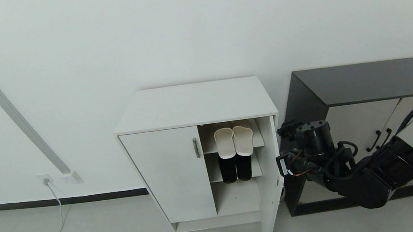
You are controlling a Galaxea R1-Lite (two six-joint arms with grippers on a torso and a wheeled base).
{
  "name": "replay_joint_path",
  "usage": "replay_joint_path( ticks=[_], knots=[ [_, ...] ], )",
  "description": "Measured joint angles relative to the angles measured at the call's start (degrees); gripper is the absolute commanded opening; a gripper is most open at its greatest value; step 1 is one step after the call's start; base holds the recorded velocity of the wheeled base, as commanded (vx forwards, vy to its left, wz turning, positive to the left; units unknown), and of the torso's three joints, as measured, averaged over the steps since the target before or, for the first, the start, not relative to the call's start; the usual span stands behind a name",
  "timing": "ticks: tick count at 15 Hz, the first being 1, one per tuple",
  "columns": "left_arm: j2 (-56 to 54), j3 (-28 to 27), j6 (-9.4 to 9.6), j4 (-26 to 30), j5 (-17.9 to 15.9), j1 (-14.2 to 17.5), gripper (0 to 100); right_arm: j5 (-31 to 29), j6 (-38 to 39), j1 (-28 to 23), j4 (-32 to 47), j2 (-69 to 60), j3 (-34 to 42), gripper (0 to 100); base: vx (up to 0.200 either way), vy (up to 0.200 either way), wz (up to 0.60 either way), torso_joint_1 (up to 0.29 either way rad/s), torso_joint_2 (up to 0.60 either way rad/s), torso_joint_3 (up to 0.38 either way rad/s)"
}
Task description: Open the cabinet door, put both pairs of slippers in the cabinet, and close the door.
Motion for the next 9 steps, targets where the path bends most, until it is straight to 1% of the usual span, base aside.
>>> replay_joint_path(
  ticks=[3, 5, 9],
  knots=[
    [0.0, 0.0, 0.0, 0.0, 0.0, 0.0, 0, 2.7, 4.1, 1.7, -0.1, 1.1, -1.3, 0, 0.0, 0.0, 0.0, 0.0, 0.0, 0.0],
    [0.0, 0.0, 0.0, 0.0, 0.0, 0.0, 0, 5.0, 7.5, 2.7, -2.1, 1.7, -2.5, 0, 0.0, 0.0, 0.0, 0.0, 0.0, 0.0],
    [0.0, 0.0, 0.0, 0.0, 0.0, 0.0, 0, 5.6, 8.0, 3.1, -4.4, 1.9, -2.2, 0, 0.0, 0.0, 0.0, 0.0, 0.0, 0.0]
  ],
)
